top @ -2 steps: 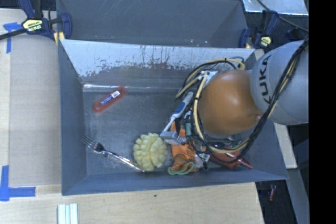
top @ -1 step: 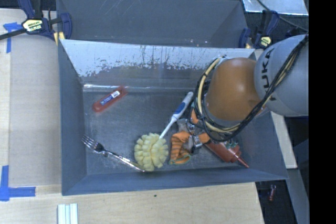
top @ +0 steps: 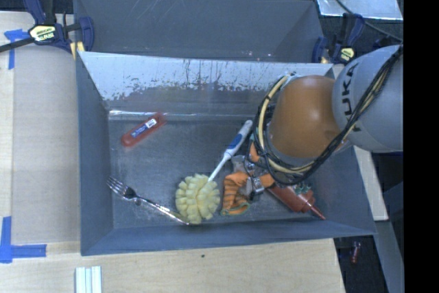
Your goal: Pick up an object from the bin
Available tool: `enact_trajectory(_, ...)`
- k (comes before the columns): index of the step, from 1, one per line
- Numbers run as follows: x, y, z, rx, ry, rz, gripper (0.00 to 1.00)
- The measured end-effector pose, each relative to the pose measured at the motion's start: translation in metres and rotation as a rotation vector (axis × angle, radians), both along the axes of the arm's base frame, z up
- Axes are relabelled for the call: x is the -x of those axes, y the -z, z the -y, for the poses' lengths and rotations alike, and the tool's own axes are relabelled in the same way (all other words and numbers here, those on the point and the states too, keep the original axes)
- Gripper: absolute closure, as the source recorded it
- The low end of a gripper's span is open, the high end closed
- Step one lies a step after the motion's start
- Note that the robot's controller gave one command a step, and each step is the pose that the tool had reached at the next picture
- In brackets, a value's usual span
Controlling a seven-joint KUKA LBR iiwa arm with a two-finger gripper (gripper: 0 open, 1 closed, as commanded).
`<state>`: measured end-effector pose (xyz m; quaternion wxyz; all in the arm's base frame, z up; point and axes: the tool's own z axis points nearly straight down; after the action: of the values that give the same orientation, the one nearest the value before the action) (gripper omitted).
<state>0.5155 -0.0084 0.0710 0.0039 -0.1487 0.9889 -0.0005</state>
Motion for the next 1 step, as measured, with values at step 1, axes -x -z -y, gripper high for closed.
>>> enact_trajectory(1, 0.0004, -0.0101, -0.0003, 0.000, 0.000, 0.001, 1.00)
